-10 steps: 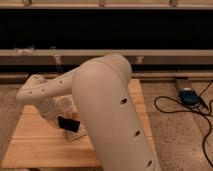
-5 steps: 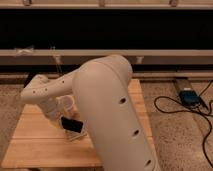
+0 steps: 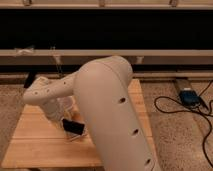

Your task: Place the eraser on the white sponge

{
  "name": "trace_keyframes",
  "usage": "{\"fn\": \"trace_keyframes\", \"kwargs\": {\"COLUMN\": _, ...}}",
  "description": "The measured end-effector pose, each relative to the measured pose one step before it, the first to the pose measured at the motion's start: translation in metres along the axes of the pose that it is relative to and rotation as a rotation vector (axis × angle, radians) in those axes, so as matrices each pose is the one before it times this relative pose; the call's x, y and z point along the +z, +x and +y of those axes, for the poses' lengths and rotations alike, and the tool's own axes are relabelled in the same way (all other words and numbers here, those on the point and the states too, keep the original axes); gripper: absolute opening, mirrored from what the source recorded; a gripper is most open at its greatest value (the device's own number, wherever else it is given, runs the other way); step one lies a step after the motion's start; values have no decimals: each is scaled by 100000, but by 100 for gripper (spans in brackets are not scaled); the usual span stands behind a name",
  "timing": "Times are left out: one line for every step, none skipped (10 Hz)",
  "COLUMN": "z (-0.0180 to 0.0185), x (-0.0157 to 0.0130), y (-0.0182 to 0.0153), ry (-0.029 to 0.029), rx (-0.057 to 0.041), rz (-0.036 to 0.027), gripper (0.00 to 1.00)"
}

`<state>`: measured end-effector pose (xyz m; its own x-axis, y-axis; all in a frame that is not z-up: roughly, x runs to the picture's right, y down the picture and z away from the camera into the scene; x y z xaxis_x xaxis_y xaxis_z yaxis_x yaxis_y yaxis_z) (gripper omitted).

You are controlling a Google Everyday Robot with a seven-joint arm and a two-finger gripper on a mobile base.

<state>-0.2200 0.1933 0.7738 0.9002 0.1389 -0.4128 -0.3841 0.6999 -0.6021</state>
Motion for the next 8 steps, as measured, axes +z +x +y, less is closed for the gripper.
{"fn": "trace_keyframes", "kwargs": {"z": 96, "x": 281, "y": -33, "ry": -531, "rx": 212, "rz": 161, "gripper": 49}}
{"fn": "trace_keyframes", "kwargs": {"z": 72, "x": 182, "y": -44, "ry": -350, "rx": 28, "rz": 202, "gripper": 57}}
{"fn": "trace_keyframes", "kwargs": {"z": 56, "x": 189, "y": -36, "ry": -353, "rx": 28, "rz": 293, "gripper": 67}}
{"fn": "trace_keyframes", "kwargs": {"z": -16, "x": 235, "y": 115, "ry": -314, "rx": -144, "rz": 825, "gripper": 77}}
{"fn": "trace_keyframes", "kwargs": {"z": -75, "x": 219, "y": 153, "ry": -109, "rx": -84, "rz": 792, "gripper": 80}}
{"fn": "trace_keyframes", "kwargs": {"z": -105, "x": 152, "y": 118, "ry": 53, "rx": 81, "rz": 519, "gripper": 80}}
{"fn": "trace_keyframes", "kwargs": {"z": -123, "x": 87, "y": 74, "ry": 151, "rx": 182, "rz": 269, "gripper": 80}}
{"fn": "trace_keyframes", "kwargs": {"z": -107, "x": 91, "y": 81, "ry": 229, "rx": 204, "rz": 326, "gripper": 80}}
